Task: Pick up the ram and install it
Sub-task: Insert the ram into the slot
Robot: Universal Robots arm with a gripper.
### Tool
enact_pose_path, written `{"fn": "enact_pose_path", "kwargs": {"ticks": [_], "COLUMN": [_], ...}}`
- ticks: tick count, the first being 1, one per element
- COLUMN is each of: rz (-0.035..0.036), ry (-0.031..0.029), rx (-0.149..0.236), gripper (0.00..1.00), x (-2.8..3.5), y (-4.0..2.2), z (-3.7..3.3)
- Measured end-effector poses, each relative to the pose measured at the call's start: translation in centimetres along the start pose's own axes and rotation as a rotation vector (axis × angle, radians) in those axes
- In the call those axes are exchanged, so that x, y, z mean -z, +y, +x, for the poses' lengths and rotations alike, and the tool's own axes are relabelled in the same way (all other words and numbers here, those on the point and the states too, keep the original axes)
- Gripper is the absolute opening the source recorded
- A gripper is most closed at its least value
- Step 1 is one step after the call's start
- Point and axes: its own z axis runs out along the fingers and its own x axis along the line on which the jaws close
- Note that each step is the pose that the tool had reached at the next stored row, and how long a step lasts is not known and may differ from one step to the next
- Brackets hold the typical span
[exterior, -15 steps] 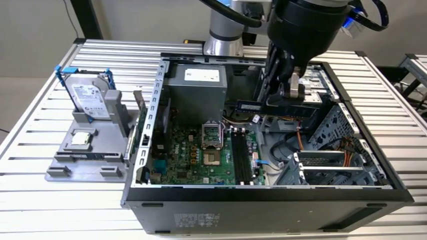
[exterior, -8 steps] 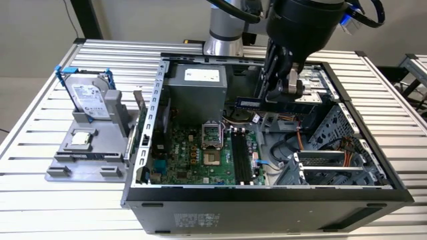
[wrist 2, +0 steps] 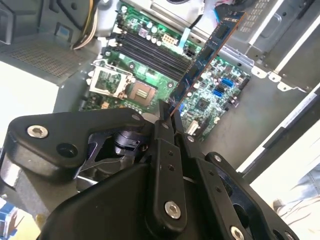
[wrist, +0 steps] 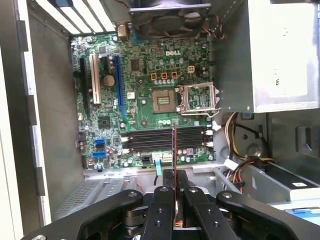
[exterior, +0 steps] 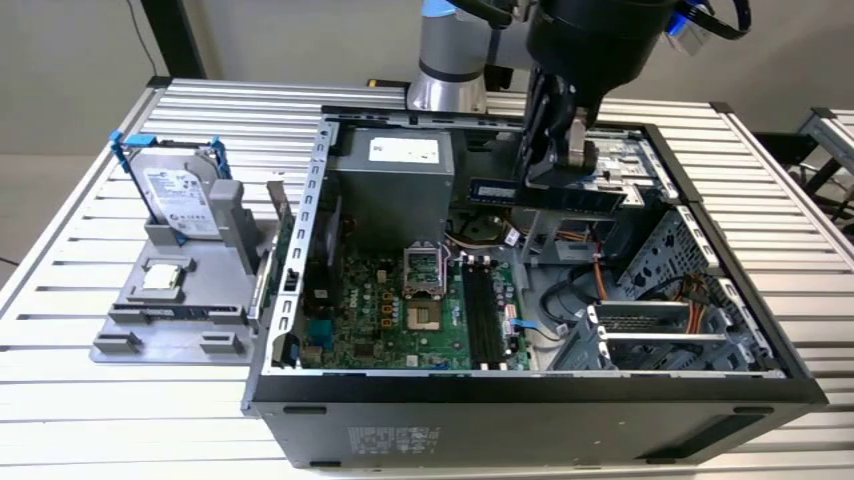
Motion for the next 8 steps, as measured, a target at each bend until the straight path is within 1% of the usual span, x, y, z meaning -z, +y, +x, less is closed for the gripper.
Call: {"fn": "enact_pose_path", "kwargs": {"ticks": [6,8], "rz": [-0.0001,-0.0002], "ry": [0.0001,0.0003], "rx": [0.003,0.006], "gripper": [0.00,0.00], "x": [-0.03,-0.03], "y": [0.14,0.18], "z": [-1.33,-1.67]}}
